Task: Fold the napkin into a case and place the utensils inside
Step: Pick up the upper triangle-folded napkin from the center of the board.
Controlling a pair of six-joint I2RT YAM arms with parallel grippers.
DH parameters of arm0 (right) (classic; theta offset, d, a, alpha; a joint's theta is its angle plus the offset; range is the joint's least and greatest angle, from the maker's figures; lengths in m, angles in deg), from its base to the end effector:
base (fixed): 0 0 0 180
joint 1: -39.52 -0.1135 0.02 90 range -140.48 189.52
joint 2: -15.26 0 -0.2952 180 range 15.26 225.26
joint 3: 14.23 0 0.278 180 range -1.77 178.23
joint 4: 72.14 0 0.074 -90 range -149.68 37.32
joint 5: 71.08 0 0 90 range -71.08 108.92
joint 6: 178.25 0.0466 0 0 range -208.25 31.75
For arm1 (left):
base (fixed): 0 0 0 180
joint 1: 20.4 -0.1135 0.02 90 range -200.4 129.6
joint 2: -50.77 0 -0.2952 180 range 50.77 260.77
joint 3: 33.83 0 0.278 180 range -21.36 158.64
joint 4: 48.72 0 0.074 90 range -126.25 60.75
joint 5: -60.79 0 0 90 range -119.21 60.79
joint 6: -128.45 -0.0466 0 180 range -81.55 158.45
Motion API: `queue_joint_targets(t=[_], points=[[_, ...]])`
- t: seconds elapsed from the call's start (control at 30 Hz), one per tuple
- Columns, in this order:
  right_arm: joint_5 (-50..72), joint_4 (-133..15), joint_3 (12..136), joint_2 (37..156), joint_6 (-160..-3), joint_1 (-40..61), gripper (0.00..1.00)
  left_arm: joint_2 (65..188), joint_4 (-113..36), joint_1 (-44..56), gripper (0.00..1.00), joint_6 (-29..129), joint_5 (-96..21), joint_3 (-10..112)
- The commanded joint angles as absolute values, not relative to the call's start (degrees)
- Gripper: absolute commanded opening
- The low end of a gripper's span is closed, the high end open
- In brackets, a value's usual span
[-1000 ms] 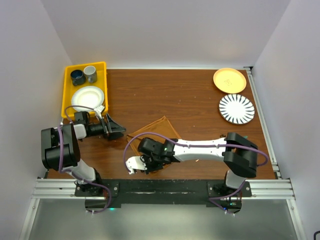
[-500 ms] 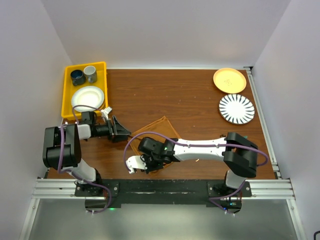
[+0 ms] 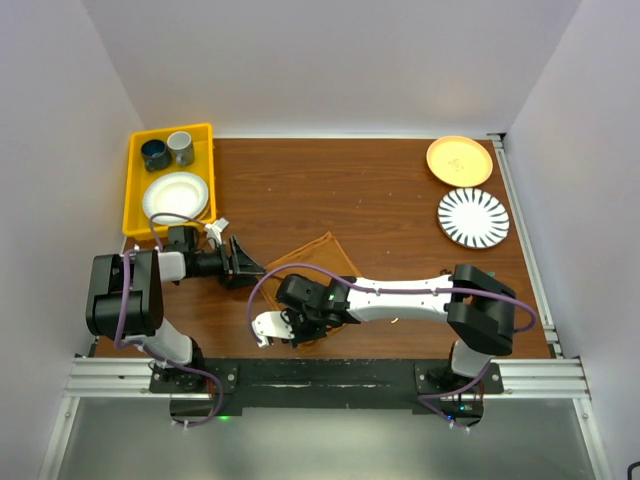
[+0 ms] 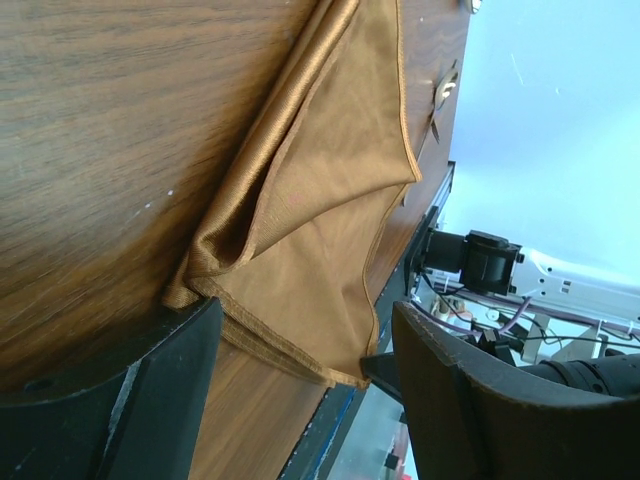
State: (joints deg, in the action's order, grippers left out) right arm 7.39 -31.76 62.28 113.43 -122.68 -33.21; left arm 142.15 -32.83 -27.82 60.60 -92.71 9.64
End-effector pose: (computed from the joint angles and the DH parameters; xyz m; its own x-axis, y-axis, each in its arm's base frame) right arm 0.1029 0.3622 0.1974 0.3285 -0.8096 -0.4865 -0.9429 -0.3108 -0.1195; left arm 0.2586 -0.0084 0.1173 -0.9501 -0.2934 -0.1062 -0.0259 0.4134 -0.9102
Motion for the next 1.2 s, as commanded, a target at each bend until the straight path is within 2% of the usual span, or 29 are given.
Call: queue_joint_targets(t=[0.0,0.53,0.9,0.93,1.03,1.07,1.17], points=[[6.35,-31.03,64.06,112.12,-122.26,-33.17,0.0,142.7,-33.8,-27.69,0.73,60.6,-91.44,10.28],[2.57,-28.83,64.15,110.89,-121.38,-33.17,0.0,143.67,-31.6,-28.13,0.74,58.76,-88.62,11.07],[1.87,-29.54,65.11,114.49,-120.94,-33.17,0.0,142.97,-30.81,-28.39,0.74,58.14,-89.24,11.51],[1.95,-29.1,65.46,115.1,-120.94,-33.17,0.08,142.62,-30.54,-28.57,0.75,57.88,-89.24,11.68],[2.39,-28.04,66.34,115.28,-120.42,-33.17,0.2,140.52,-29.23,-29.45,0.78,56.82,-90.73,12.39],[2.57,-27.69,66.87,114.76,-119.89,-33.08,0.29,139.12,-28.79,-29.71,0.79,55.6,-91.08,12.91],[2.31,-26.28,67.83,112.48,-118.57,-31.94,0.45,135.87,-27.02,-30.33,0.8,54.36,-91.69,13.53]])
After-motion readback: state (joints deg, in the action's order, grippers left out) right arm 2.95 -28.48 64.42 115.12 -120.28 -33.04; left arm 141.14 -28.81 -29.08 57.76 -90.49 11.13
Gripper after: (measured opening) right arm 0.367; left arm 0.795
